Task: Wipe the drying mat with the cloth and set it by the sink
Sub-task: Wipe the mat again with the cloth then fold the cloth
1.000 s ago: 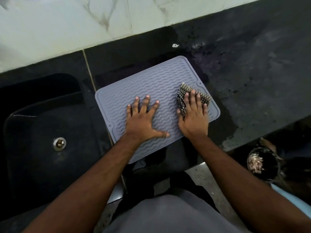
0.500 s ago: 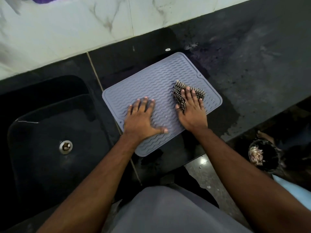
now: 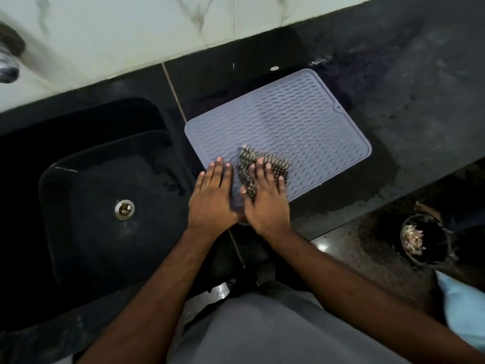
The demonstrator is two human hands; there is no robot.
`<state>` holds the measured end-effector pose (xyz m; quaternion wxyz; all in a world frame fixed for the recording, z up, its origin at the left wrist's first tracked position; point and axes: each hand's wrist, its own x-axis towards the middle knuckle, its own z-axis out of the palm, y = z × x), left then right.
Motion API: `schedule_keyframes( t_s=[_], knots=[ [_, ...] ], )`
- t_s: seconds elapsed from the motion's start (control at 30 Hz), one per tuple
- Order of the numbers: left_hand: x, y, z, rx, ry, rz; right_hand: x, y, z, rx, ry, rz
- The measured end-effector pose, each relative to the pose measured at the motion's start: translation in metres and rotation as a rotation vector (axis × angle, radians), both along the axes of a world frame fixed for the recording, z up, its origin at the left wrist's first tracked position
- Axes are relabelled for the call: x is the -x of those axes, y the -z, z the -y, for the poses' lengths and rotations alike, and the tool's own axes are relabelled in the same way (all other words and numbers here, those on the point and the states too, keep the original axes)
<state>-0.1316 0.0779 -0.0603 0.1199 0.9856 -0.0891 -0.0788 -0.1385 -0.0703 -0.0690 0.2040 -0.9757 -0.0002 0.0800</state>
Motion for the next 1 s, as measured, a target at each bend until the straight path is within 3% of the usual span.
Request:
schedule_keyframes(
  t_s=[0.1, 0.17, 0.27, 0.37, 0.53, 0.7, 0.87, 0.93, 1.0],
  knots=[
    [-0.001, -0.004, -0.007, -0.029, 0.018, -0.005, -0.001, -0.015, 0.012, -0.066, -0.136, 0.041],
    [0.0, -0.003, -0.017, -0.03, 0.039, -0.031, -0.005, -0.015, 0.016, -0.005, -0.328, 0.135],
    [0.006, 0.001, -0.025, -0.01, 0.034, -0.104, -0.005, 0.001, 0.017, 0.104, -0.528, 0.093],
    [0.006, 0.002, -0.026, -0.021, 0.026, -0.118, -0.015, 0.005, 0.03, 0.084, -0.657, 0.089],
    [0.005, -0.002, -0.028, -0.037, 0.045, -0.15, -0.064, -0.006, 0.103, 0.145, -0.857, 0.075],
    [0.005, -0.008, -0.026, -0.019, 0.036, -0.178, -0.094, -0.017, 0.168, 0.217, -0.712, 0.043],
    [0.006, -0.011, -0.022, -0.007, 0.021, -0.183, -0.108, -0.034, 0.201, 0.302, -0.282, 0.089],
    [0.006, -0.013, -0.021, -0.012, 0.025, -0.188, -0.1, -0.042, 0.177, 0.147, -0.021, 0.148],
    [0.005, -0.015, -0.02, -0.019, 0.032, -0.198, -0.076, -0.046, 0.133, -0.113, 0.088, 0.166]
  ],
)
